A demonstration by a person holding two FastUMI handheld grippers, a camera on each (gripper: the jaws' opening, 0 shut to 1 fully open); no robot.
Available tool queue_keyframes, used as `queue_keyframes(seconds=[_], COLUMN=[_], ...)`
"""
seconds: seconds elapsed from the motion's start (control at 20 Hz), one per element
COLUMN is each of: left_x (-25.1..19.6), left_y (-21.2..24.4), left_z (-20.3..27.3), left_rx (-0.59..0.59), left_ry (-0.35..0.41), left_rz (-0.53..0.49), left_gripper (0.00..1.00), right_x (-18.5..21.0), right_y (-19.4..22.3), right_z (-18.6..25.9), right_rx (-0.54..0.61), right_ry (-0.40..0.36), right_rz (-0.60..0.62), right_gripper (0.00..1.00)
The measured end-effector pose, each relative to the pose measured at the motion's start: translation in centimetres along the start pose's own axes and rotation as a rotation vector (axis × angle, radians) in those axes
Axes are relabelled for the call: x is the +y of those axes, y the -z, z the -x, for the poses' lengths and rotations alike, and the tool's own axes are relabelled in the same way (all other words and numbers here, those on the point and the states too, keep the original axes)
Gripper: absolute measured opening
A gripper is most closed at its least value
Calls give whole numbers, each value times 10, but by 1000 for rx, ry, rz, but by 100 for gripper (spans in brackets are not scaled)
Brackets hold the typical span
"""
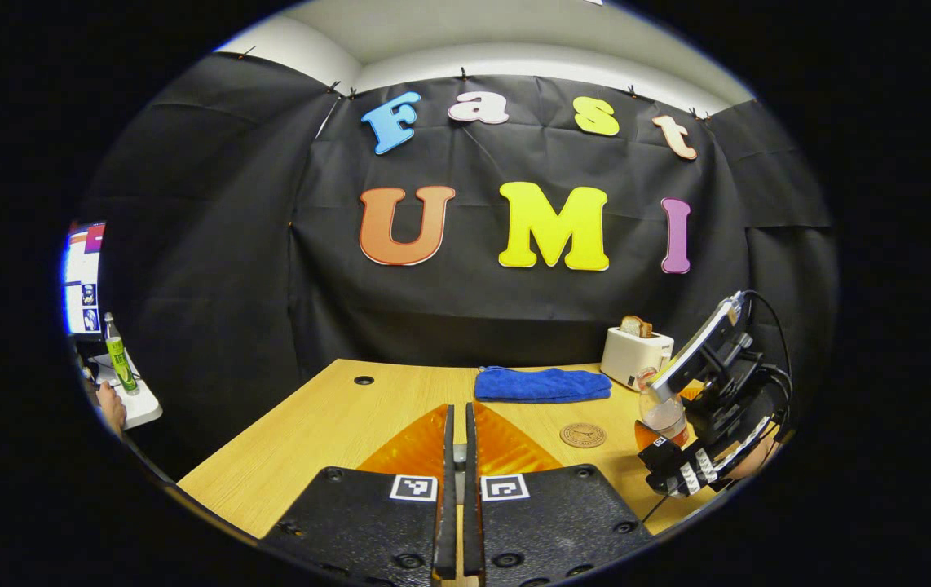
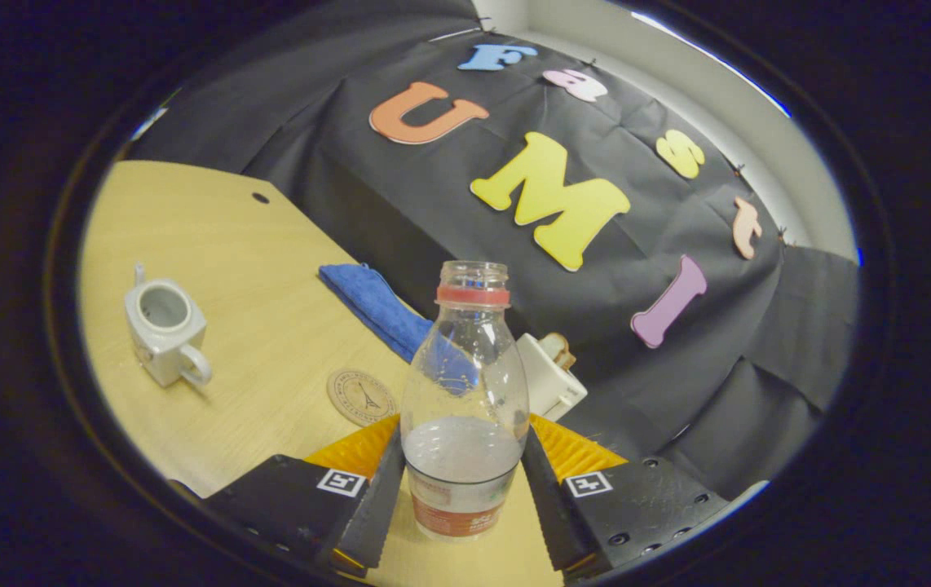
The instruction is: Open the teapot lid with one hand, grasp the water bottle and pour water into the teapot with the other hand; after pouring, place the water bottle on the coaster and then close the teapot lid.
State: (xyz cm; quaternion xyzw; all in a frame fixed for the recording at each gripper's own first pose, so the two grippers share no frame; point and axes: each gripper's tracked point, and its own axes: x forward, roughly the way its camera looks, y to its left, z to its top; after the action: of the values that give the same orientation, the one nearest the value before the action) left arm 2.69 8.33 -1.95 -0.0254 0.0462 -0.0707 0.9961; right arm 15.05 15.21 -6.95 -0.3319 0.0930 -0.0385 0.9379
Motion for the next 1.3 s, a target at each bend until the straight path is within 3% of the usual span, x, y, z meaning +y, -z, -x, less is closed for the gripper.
queue_keyframes(seconds=[0.15, 0.35, 0.65, 0.95, 1.3], left_x=[14, 20, 26, 39, 35], left_y=[-3, -2, 0, 10, 8], left_z=[5, 6, 6, 3, 4], left_rx=[-6, 1, 7, 55, 48], left_ry=[-27, -32, -60, -93, -76], left_rz=[-1, 5, -21, 1, -16], left_gripper=[6, 6, 6, 6, 6], right_x=[21, 27, 48, 44, 47], right_y=[-16, -34, -36, -60, -74], right_z=[3, 14, 11, 19, 27], right_rx=[-41, -114, -142, -268, -346], right_ry=[-1, 66, 77, 193, 251], right_rz=[171, 410, 674, 970, 1104], right_gripper=[74, 74, 74, 74, 74])
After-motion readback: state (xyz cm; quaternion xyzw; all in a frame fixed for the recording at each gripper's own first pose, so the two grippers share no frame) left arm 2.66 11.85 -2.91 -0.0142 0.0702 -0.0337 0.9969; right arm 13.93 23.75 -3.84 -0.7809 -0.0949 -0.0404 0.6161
